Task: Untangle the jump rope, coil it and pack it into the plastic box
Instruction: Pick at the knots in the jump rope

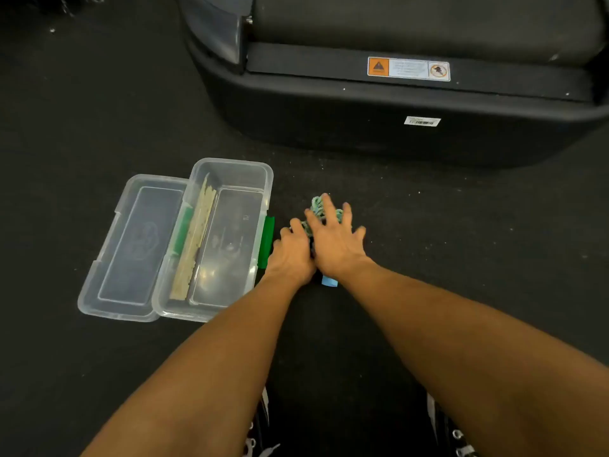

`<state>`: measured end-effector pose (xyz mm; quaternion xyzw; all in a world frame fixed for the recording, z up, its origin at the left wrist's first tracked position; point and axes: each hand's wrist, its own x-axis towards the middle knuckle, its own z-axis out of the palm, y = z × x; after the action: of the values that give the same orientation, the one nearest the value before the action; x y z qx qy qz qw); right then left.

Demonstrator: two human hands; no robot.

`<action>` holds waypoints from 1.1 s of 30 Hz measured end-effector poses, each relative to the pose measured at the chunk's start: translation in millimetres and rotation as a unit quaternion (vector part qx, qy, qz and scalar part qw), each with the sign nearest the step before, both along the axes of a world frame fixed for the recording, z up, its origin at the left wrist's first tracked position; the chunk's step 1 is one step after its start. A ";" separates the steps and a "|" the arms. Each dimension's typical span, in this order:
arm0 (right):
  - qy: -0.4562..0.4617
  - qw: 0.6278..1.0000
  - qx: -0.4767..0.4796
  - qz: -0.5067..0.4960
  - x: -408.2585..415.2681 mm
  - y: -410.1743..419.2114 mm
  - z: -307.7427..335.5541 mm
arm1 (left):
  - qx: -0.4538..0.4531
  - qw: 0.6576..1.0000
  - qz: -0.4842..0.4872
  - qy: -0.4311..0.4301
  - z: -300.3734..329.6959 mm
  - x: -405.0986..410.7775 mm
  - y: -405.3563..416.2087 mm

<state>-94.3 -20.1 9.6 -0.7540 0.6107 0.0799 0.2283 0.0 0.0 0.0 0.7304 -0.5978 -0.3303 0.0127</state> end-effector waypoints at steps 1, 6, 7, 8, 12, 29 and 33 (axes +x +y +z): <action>-0.005 0.999 0.013 -0.044 1.3 0.4 -2.1 | 0.001 1.000 0.016 0.018 -0.2 1.8 -1.9; -0.086 0.978 0.055 -0.179 0.0 5.6 -11.1 | 0.020 0.998 0.054 0.039 2.7 6.3 -7.3; -0.093 0.978 0.050 -0.181 -0.8 5.0 -11.6 | 0.029 0.997 0.049 0.049 3.3 6.8 -8.5; -0.099 0.977 0.040 -0.182 -1.9 3.3 -12.5 | 0.037 0.997 0.045 0.060 3.4 8.4 -9.7; -0.124 0.966 0.043 -0.221 -6.7 -1.5 -12.4 | 0.020 0.985 0.089 0.148 10.0 17.6 -15.2; -0.300 0.918 -0.067 -0.249 -69.7 -26.0 148.1 | -0.070 0.920 0.118 0.366 200.2 20.1 -72.5; -0.307 0.912 -0.115 -0.246 -91.1 -19.8 202.4 | -0.130 0.921 0.054 0.364 268.3 7.8 -75.7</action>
<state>-185.4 -39.9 212.0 -0.5884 0.6814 -0.2850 0.3289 7.8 -75.7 268.3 0.5833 -0.5491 -0.4916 0.3415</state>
